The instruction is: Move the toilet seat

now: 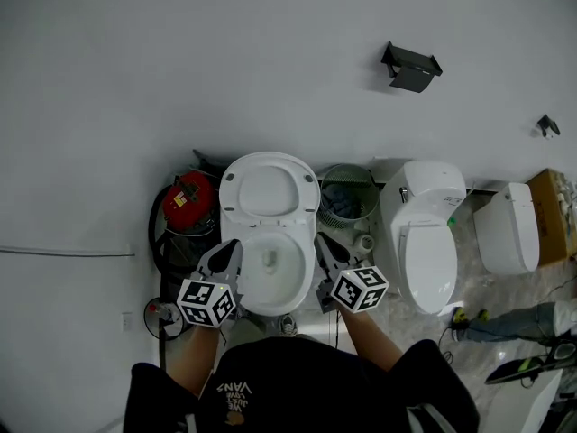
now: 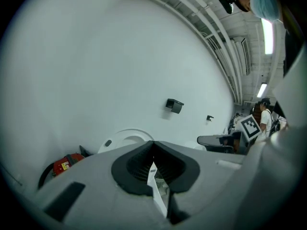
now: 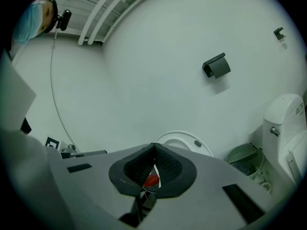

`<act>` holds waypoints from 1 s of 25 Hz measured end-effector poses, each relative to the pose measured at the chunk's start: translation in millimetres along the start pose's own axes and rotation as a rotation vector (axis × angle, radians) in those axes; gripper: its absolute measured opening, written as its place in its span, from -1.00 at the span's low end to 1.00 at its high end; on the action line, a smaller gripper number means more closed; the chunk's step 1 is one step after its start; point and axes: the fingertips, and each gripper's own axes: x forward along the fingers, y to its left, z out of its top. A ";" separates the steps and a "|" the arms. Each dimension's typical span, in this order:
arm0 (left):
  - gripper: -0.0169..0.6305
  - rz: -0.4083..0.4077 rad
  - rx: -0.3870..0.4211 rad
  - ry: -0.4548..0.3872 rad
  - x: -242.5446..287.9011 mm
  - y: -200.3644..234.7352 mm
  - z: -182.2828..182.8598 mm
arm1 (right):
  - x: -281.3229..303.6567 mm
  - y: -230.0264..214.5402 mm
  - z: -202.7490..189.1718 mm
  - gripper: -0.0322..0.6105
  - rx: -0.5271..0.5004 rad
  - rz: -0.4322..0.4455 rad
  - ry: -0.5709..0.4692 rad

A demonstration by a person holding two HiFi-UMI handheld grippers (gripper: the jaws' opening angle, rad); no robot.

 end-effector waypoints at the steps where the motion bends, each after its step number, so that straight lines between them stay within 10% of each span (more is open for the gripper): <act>1: -0.94 0.004 0.002 -0.003 -4.6 -3.4 -1.5 | -3.3 2.3 -1.6 -0.90 -0.006 0.008 0.006; 25: -0.94 0.092 0.032 -0.025 -72.8 -42.1 -36.0 | -63.2 16.2 -31.1 -0.90 -0.078 0.034 0.060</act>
